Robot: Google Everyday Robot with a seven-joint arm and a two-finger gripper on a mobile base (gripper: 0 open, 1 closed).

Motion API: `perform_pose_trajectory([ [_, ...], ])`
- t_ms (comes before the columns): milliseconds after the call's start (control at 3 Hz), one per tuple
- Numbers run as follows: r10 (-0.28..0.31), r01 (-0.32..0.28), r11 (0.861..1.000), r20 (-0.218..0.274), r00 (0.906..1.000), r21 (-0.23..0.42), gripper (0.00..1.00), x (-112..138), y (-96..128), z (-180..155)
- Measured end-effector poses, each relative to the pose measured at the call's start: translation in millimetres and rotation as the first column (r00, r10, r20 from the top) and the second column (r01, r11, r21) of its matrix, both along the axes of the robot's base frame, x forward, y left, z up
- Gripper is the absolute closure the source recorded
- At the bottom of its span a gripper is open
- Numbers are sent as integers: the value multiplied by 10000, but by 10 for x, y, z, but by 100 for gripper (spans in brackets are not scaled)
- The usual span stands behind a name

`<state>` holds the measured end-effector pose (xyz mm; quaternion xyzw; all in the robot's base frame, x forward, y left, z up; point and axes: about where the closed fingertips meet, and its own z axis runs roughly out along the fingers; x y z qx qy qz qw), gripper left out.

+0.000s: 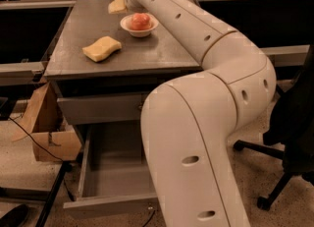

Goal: Place apple into middle drawer

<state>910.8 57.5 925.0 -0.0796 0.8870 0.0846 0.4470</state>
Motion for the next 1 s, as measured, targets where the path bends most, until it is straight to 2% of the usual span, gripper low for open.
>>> perform_pose_trajectory([
  [333,-347,346,9994,-220,9992,-17,6,52,-14,-94],
  [1000,-644,643,9979,-572,9963,-26,17,119,-3,-240],
])
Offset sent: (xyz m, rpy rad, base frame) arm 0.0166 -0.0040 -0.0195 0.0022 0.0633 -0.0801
